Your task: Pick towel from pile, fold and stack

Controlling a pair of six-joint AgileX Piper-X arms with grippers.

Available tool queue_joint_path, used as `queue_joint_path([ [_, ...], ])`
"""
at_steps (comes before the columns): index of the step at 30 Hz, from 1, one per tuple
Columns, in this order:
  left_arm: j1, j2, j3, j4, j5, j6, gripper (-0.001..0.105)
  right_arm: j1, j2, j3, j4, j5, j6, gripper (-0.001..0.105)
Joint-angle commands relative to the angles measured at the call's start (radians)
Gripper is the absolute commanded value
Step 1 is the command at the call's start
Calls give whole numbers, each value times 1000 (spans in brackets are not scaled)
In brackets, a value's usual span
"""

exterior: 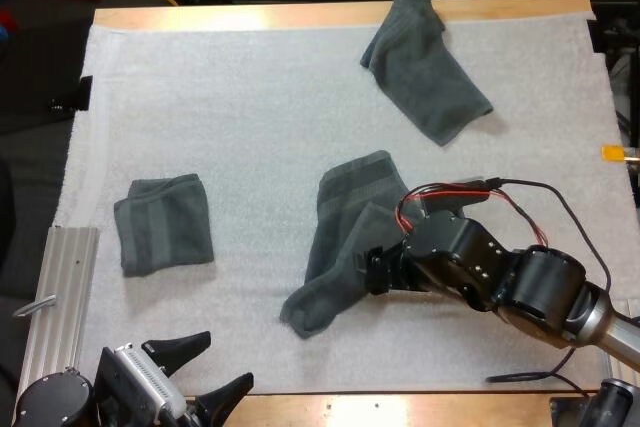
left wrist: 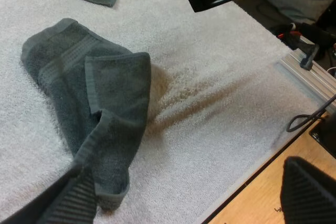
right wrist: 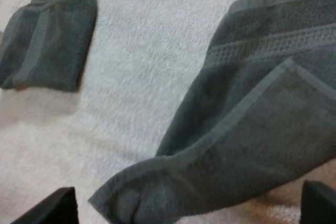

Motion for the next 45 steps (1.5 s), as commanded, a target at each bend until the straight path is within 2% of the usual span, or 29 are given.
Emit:
queue_joint_path([
  [1, -5, 2, -8, 1, 10, 2, 70, -5, -12, -5, 10, 20, -4, 81],
  [5, -5, 2, -8, 1, 10, 0, 70, -53, -12, -5, 10, 19, -5, 80],
  [11, -5, 5, -1, -4, -6, 0, 70, -160, -12, -5, 10, -60, -48, 74],
  [16, -5, 58, 50, -4, -18, 0, 70, -194, -12, -5, 10, -75, -81, 74],
  [20, -5, 137, 89, -13, -18, -2, 70, -194, -12, -5, 25, -154, -96, 74],
  [27, -5, 273, 111, -146, -16, -54, 70, -194, -12, -5, 125, -295, -197, 74],
  [35, -5, 429, 119, -168, -16, -54, 70, -194, -12, -5, 143, -295, -214, 74],
  [45, -5, 622, 208, -214, -23, -55, 70, -194, -12, -5, 143, -295, -214, 74],
])
